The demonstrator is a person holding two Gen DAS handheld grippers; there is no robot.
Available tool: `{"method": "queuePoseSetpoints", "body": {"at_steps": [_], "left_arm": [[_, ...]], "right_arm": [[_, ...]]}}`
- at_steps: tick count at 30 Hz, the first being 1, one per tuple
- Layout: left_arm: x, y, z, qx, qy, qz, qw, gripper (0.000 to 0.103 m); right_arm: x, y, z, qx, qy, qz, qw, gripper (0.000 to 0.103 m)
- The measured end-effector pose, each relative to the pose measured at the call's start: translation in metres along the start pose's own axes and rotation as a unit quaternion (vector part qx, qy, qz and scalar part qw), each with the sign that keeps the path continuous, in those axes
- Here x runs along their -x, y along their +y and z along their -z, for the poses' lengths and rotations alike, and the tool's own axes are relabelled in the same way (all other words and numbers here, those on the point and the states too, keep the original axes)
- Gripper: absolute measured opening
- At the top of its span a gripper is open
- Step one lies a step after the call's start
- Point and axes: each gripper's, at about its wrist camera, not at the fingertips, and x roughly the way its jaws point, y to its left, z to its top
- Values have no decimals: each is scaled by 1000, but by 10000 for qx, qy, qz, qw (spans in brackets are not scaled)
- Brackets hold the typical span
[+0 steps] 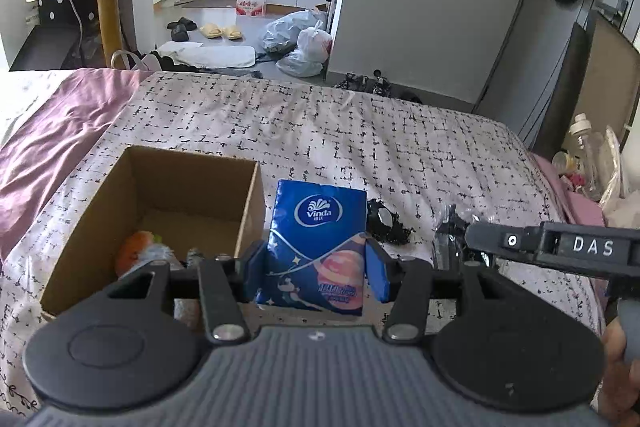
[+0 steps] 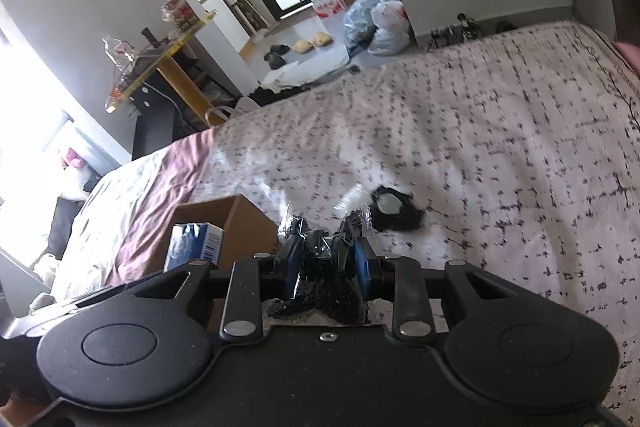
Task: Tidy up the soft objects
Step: 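Carry the tissue pack with the left tool and the plastic bag with the right tool over the box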
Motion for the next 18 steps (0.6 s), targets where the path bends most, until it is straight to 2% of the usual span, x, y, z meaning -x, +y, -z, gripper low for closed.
{"method": "queuePoseSetpoints", "body": {"at_steps": [18], "left_arm": [[21,51,-19,259,-241,17,9994,51]], "right_arm": [[-7,62,-11,402,-101,-52,9991,28]]}}
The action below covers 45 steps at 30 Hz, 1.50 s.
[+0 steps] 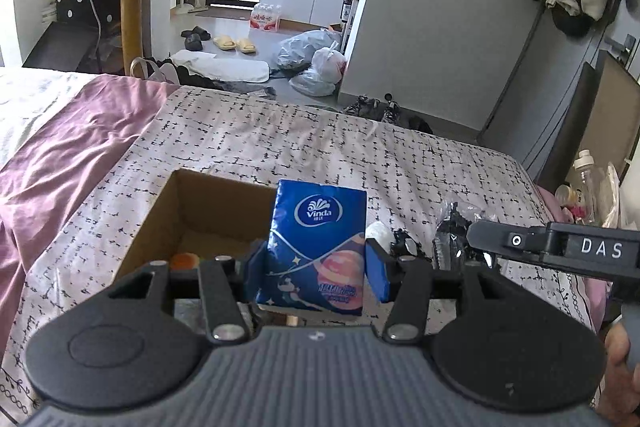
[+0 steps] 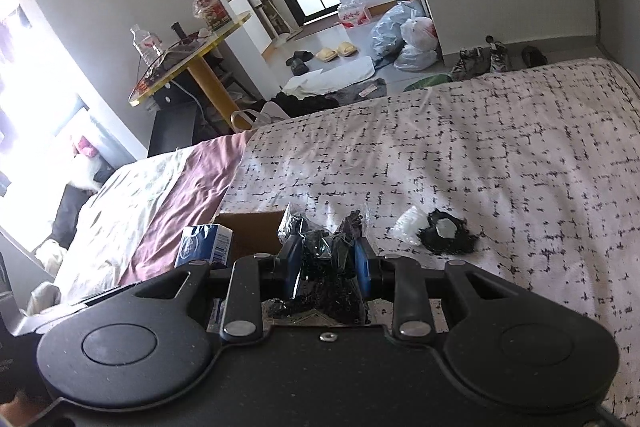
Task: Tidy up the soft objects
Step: 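Carry the tissue pack with the left tool and the plastic bag with the right tool over the box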
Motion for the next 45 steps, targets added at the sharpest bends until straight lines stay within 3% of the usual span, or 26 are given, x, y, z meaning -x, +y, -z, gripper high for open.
{"method": "queuePoseSetpoints", "body": {"at_steps": [25,36,45], "left_arm": [[-37,88,-26,548,177,-124,9983,51],[-65,101,-37,644,403,-74,9971,53],[-61,114,-43,698,384,-199,9966,57]], "right_arm": [[-55,52,-3,238,316,-9,9992,28],[-84,67,-12,299,440,-84,9985,28],[-101,79,-16,331,530,-149,9979,29]]}}
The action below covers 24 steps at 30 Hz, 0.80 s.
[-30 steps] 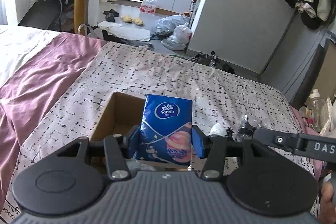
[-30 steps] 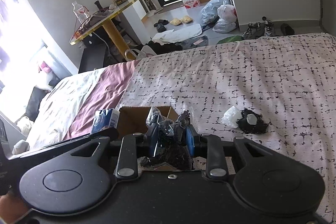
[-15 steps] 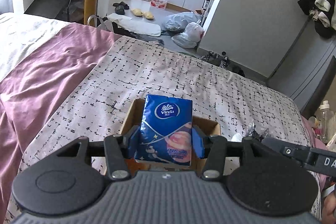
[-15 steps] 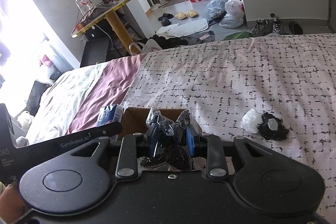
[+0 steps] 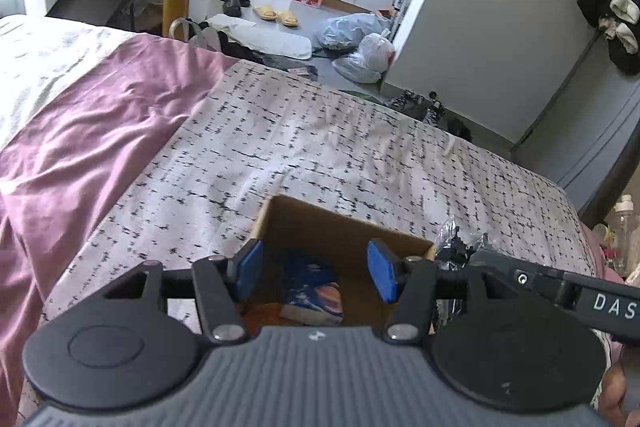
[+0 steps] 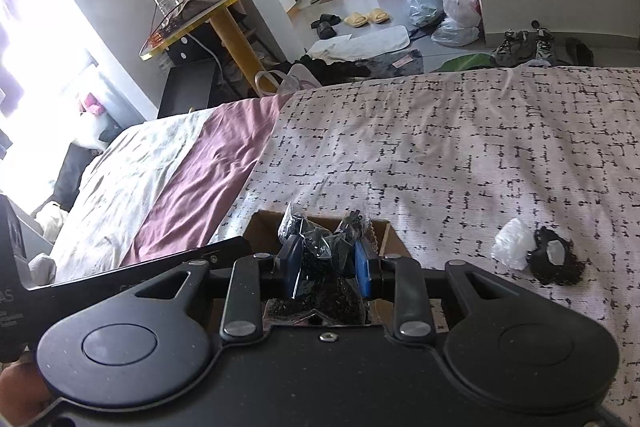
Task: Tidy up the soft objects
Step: 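Carry the tissue pack with the left tool and the plastic bag with the right tool over the box, then open both tools to drop the tissue pack and plastic bag into the box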
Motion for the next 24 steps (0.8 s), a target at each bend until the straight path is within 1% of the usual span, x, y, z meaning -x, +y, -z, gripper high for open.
{"method": "queuePoseSetpoints", "body": {"at_steps": [3,5,6,7,9,14,16,17,19,20,21,24], "left_arm": [[5,7,-2,46,-27,-76,10000,57],[8,10,-2,-11,-47,-136,9999,57],[10,10,-2,-76,-78,-182,9998,57],[12,9,-2,-145,-112,-218,9996,57],[16,8,0,-235,-120,-238,9994,57],[20,-1,9,-297,-94,-196,9993,59],[23,-6,10,-307,-148,-168,9993,67],[26,-9,12,-356,-226,-139,9990,69],[34,-19,14,-514,-400,-144,9978,76],[37,-22,15,-543,-459,-105,9974,78],[42,-25,16,-558,-511,-33,9971,81],[48,-35,18,-618,-523,56,9967,93]], "right_arm": [[-3,5,-3,-14,-20,-30,10000,29],[-4,6,-5,-94,-90,-97,9999,33],[-5,5,-5,-147,-102,-102,9998,40],[-5,5,-6,-205,-81,-100,9997,49],[-3,3,-5,-261,-67,-121,9996,51],[9,-5,-1,-314,-48,7,9995,58],[15,-11,2,-364,-72,77,9993,62],[17,-14,3,-370,-77,104,9992,63],[25,-18,6,-317,-128,152,9993,73],[29,-19,7,-260,-165,185,9994,76],[33,-21,9,-182,-213,220,9994,83],[45,-28,14,-29,-304,286,9991,90]]}}
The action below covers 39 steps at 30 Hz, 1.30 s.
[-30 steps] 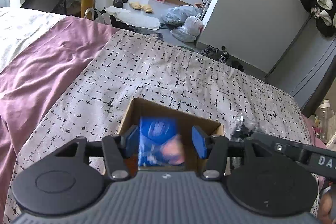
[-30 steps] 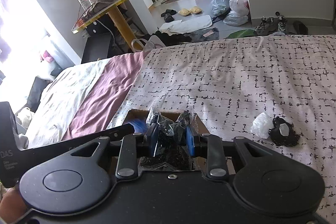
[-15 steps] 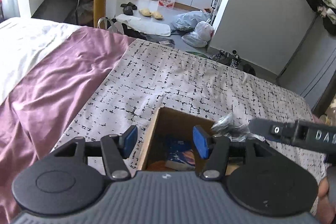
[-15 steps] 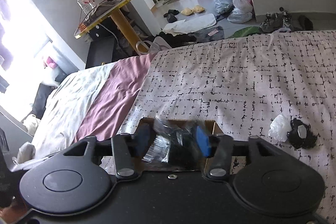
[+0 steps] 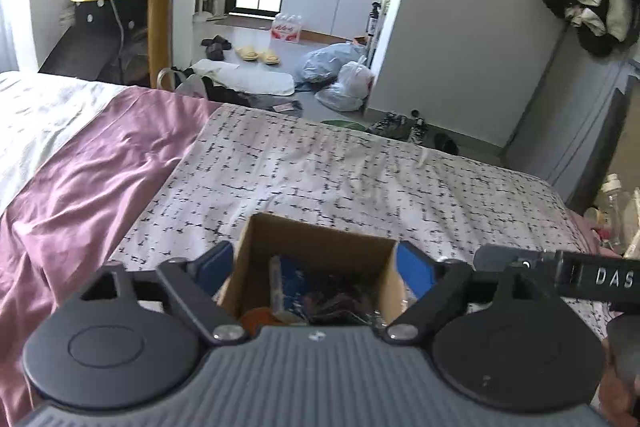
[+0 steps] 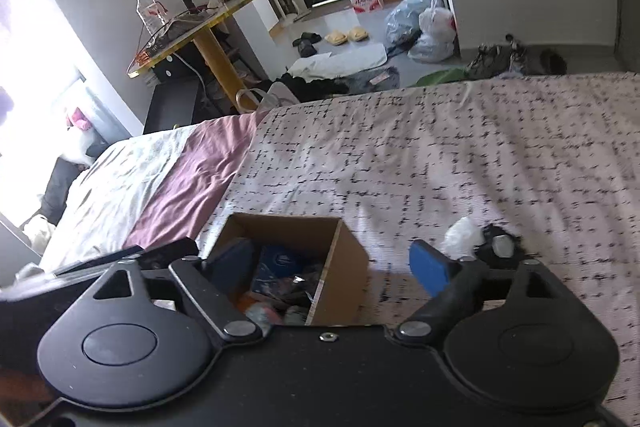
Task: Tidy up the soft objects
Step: 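Open both tools to drop the tissue pack and plastic bag into the box, then grasp the white plastic bag with the left tool while the right tool grasps the fluffy plush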
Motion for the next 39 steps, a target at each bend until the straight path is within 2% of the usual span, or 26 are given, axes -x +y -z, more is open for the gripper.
{"method": "queuePoseSetpoints", "body": {"at_steps": [2,5,8,12,20,26,31,34,39], "left_arm": [[1,-6,0,30,131,-13,9999,98],[2,-9,0,352,369,-415,9978,98],[12,-11,3,486,184,-338,9981,98],[21,-21,8,373,42,-396,9985,103],[31,-45,18,341,-153,-248,9990,103],[37,-56,21,556,-139,-251,9980,103],[40,-70,24,491,-152,-328,9981,103],[40,-78,26,448,14,-187,9988,103],[43,-91,35,450,77,-278,9986,103]], "right_arm": [[7,-6,2,37,-41,-2,10000,96],[17,-13,5,116,-120,-23,9999,100],[27,-20,10,235,-196,-82,9995,103],[40,-32,19,371,-343,-142,9986,103],[58,-59,27,372,-510,-156,9979,103],[68,-74,28,526,-538,-227,9969,103],[75,-81,30,713,-582,-350,9951,103],[77,-87,31,753,-565,-408,9947,103],[82,-92,32,1000,-497,-483,9926,103]]}}
